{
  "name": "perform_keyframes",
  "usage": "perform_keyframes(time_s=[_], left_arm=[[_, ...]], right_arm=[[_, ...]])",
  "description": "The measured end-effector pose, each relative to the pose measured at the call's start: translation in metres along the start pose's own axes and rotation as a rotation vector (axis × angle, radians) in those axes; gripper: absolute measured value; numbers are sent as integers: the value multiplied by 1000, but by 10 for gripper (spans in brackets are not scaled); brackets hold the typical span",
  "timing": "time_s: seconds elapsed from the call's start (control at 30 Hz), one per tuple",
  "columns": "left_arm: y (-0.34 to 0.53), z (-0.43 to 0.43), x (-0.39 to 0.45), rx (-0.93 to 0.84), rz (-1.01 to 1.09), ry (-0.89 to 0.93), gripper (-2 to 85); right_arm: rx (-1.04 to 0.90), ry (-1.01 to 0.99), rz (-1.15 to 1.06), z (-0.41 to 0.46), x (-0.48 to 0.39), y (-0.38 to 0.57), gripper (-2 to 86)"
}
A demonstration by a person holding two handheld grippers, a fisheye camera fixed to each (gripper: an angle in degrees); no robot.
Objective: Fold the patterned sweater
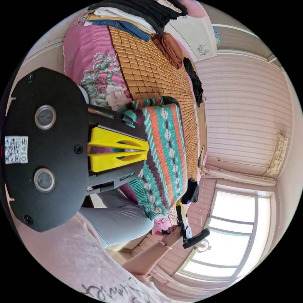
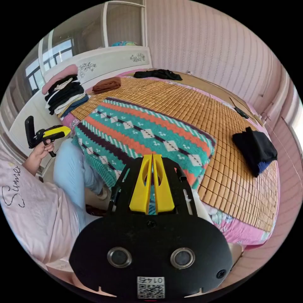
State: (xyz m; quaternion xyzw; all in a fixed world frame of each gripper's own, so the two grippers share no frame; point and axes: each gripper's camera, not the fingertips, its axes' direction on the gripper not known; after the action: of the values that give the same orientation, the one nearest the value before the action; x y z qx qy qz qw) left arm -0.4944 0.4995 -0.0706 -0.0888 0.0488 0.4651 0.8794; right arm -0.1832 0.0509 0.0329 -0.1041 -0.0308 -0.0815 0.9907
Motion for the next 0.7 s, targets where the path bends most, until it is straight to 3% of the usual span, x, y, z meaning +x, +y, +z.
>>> perform_keyframes(time_s=[0.13, 0.27, 0.37, 0.5, 0.7], left_arm=[[-22, 38, 77, -34, 164, 130, -9], [-38, 67, 138, -54, 345, -3, -10], [-37, 107, 147, -182, 333, -53, -10], [-35, 118, 162, -148, 343, -58, -10], [-54, 116, 172, -187, 313, -1, -10]], right_arm=[[-169, -24, -236, 62, -83, -94, -9], [-278, 165, -335, 104, -136, -165, -8], [-494, 171, -312, 163, -147, -195, -5], [-528, 201, -340, 182, -161, -218, -5], [-610, 50, -327, 171, -151, -256, -5]])
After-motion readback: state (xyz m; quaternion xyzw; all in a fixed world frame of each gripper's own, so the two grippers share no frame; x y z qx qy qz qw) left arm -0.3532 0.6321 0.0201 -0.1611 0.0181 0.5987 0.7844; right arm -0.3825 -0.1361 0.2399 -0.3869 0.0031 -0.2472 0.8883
